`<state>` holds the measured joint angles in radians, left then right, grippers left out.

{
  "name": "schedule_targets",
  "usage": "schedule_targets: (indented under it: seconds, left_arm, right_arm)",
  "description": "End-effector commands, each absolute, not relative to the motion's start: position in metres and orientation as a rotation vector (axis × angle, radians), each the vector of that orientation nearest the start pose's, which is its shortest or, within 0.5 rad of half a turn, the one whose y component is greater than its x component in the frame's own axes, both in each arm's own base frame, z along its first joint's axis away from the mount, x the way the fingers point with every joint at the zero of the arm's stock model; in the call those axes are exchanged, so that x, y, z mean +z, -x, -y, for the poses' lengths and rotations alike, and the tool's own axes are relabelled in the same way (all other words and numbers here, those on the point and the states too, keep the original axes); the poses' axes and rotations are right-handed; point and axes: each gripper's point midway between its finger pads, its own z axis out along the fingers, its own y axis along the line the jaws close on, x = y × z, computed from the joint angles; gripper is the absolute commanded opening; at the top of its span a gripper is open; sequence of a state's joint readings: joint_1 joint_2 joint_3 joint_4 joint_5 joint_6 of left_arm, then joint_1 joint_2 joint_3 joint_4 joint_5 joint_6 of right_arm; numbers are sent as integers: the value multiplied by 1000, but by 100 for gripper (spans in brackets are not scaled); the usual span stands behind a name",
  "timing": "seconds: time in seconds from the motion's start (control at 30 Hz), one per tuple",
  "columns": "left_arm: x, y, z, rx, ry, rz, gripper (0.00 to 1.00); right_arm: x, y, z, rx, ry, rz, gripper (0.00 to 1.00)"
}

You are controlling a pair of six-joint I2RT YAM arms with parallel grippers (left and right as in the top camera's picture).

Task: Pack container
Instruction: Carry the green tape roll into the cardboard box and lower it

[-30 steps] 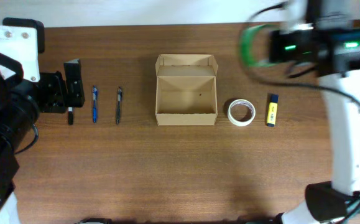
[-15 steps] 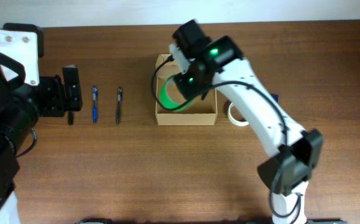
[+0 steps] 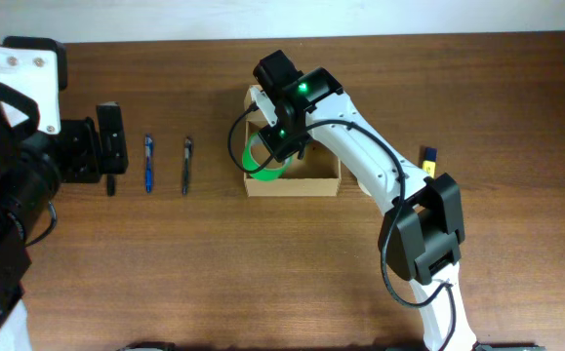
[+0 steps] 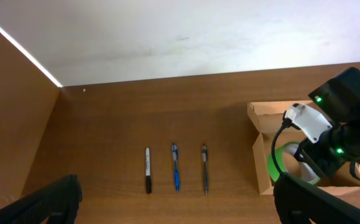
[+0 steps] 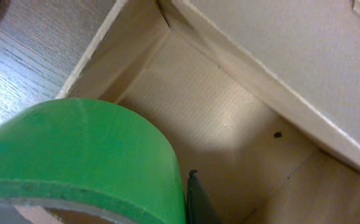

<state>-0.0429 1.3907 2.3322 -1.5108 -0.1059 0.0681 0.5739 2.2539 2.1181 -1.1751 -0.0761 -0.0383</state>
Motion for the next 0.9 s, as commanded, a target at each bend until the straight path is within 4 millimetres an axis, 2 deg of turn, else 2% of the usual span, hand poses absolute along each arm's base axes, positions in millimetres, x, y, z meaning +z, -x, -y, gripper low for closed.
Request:
schedule_targets:
  seconds: [0.0, 0.3, 0.47, 0.67, 0.87]
  left_arm:
    - [473, -276, -7, 148, -72, -2145, 99]
    - [471, -275, -7, 148, -73, -2157, 100]
    - [470, -274, -8, 148, -74, -2162, 100]
    - [470, -274, -8, 149, -73, -2162, 99]
    - [470, -274, -8, 149, -73, -2161, 100]
  right_arm:
    - [97, -420, -277, 150, 889, -2768, 4]
    - [98, -440, -265, 175, 691, -2785, 4]
    - [98, -451, -249, 132, 591, -2796, 4]
    - [96, -453, -235, 120, 557, -2824, 4]
    - [86, -446, -230, 105, 560, -2861, 4]
